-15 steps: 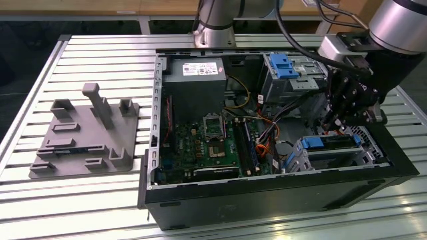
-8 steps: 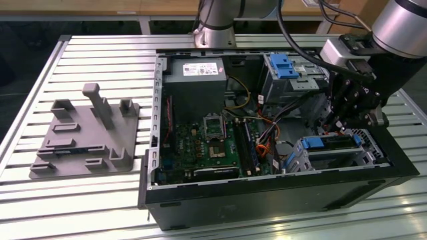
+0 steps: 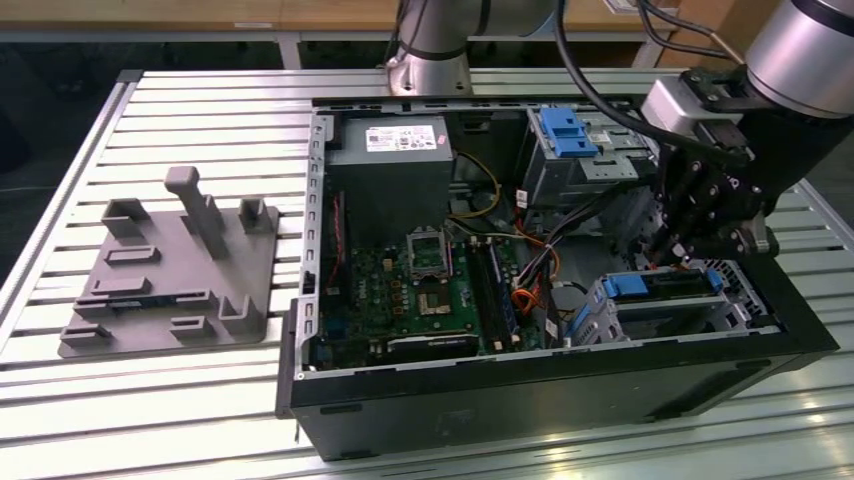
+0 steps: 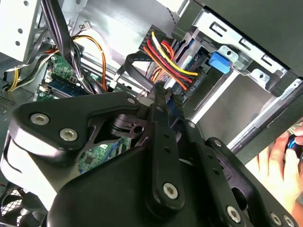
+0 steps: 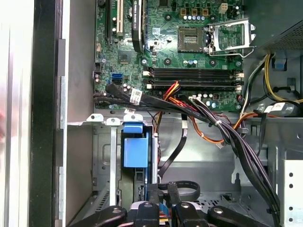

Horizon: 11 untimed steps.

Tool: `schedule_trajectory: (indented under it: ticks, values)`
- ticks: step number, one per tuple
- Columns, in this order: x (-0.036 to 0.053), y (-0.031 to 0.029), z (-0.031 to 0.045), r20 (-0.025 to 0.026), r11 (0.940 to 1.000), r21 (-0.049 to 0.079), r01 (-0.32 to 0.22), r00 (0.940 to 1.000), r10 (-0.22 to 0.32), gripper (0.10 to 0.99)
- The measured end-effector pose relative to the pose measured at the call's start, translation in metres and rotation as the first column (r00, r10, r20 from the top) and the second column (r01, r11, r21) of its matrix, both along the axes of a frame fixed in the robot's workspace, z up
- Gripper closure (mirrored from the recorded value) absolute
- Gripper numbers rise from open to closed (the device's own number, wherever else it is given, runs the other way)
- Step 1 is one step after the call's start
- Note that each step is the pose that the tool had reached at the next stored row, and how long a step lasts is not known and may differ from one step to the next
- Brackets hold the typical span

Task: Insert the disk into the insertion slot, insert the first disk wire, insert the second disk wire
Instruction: 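Insert the second disk wire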

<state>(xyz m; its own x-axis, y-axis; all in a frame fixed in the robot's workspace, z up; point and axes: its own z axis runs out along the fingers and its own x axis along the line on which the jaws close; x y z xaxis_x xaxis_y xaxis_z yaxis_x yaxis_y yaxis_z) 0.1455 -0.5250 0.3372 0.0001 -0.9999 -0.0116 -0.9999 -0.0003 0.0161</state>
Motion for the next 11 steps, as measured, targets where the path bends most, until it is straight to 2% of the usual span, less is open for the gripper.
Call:
schedule_trajectory:
  ticks: [4, 8, 11]
  values:
    - [0.0001, -0.0011, 0.0004, -0.0017, 1.0, -0.005, 0.0, 1.0, 0.0, 0.89]
    - [0.0002, -0.0012, 0.0018, -0.0019, 0.9997, -0.025, 0.0, 1.0, 0.0, 0.89]
    - [0.0002, -0.0013, 0.0018, -0.0019, 0.9996, -0.027, 0.0, 1.0, 0.0, 0.89]
